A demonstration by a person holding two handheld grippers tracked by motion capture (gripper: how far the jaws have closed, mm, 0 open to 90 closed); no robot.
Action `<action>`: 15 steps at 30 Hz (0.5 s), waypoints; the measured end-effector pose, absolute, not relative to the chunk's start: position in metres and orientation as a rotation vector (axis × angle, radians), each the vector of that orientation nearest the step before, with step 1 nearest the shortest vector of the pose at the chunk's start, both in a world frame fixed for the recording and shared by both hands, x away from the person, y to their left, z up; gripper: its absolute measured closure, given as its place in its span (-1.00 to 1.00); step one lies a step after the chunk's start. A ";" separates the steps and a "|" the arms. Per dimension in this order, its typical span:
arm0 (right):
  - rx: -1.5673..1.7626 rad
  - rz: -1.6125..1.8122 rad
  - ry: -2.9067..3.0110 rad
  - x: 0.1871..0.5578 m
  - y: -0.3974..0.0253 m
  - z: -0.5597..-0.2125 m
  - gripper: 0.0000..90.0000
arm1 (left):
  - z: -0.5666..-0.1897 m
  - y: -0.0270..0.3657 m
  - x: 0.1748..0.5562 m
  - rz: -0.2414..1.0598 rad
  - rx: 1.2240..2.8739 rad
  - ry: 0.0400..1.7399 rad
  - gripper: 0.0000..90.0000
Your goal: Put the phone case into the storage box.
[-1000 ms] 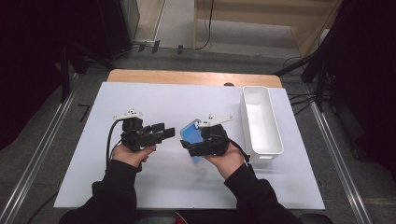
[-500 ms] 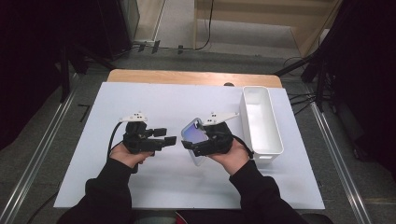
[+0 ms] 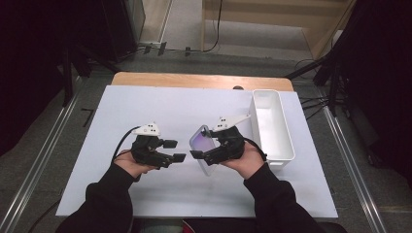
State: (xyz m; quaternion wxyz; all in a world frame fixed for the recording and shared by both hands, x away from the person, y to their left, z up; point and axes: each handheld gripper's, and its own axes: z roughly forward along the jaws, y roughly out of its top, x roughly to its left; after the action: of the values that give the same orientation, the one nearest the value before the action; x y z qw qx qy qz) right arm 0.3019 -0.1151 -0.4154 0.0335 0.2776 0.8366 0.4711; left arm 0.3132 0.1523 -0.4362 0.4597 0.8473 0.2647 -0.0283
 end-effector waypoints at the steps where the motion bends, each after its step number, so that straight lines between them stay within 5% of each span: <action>1: 0.847 1.449 2.578 0.302 -0.116 -0.415 -0.66 | -0.437 0.152 0.313 -0.071 2.087 0.655 -0.30; 15: 0.798 1.441 2.622 0.303 -0.124 -0.411 -0.67 | -0.446 0.150 0.301 -0.047 2.189 0.554 -0.30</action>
State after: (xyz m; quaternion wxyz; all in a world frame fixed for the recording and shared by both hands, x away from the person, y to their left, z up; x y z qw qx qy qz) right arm 0.3030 -0.1239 -0.4111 0.0223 0.2576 0.8466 0.4652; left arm 0.3009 0.1498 -0.4456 0.4273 0.8763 0.2217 -0.0188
